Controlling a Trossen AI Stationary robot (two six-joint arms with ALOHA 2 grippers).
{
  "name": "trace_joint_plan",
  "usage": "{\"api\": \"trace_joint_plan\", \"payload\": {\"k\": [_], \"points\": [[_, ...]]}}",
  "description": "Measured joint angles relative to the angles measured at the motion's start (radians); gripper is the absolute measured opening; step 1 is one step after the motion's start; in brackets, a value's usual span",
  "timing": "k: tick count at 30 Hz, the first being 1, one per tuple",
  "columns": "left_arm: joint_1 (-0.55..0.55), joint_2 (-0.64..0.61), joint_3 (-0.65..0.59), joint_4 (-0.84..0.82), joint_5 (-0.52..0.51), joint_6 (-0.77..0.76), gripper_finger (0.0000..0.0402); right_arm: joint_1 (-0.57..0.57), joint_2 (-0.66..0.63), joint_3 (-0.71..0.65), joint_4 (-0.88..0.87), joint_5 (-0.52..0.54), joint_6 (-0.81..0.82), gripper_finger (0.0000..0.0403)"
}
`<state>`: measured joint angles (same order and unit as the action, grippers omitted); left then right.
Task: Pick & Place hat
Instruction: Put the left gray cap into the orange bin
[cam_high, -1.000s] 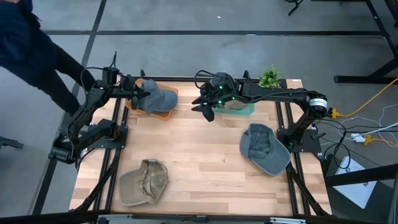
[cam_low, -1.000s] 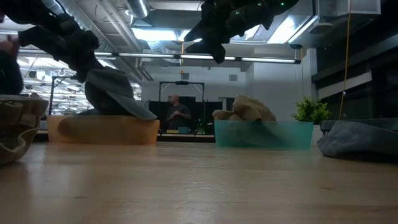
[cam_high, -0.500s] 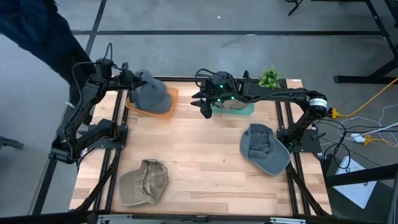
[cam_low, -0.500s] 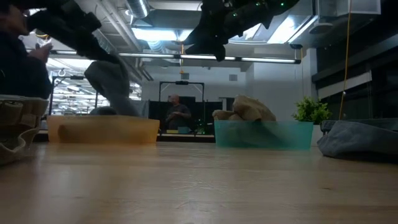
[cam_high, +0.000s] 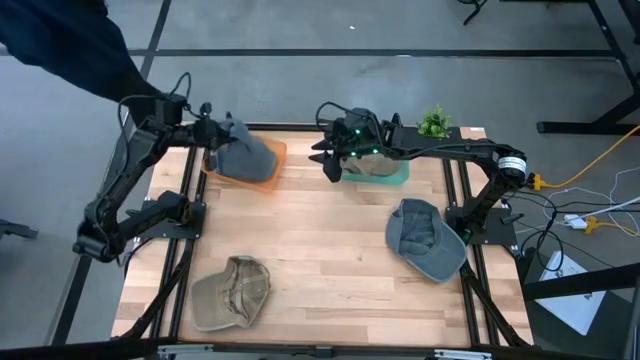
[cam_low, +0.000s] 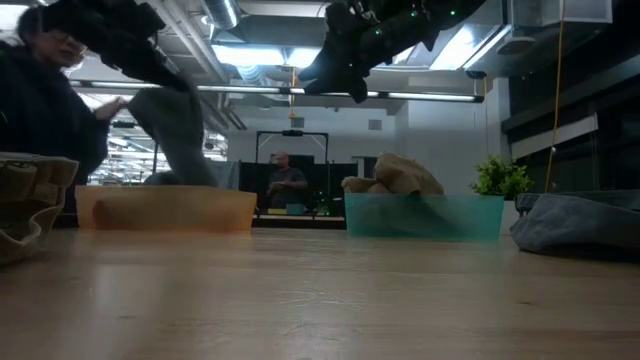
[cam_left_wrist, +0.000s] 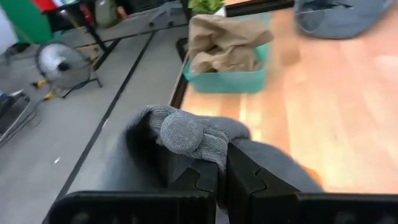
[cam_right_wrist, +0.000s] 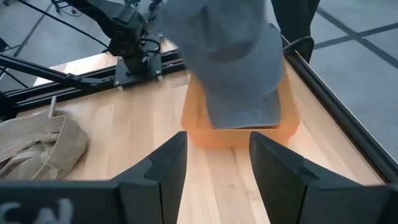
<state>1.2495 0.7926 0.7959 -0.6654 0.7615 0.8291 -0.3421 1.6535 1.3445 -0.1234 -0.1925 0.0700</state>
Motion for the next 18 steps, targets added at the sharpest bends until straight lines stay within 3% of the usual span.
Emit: {"api": "trace_joint_plan", "payload": {"k": [6,18], "points": [[-0.059,0.036,0.0,-0.049,-0.022,0.085,0.0006,-0.003,0.0,0.0,0.0,0.0,0.0,0.0171],[-0.175,0.059,0.0,-0.105,-0.354,0.268,0.0005,-0.003,0.0,0.0,0.0,0.0,0.0,0.0171]]}}
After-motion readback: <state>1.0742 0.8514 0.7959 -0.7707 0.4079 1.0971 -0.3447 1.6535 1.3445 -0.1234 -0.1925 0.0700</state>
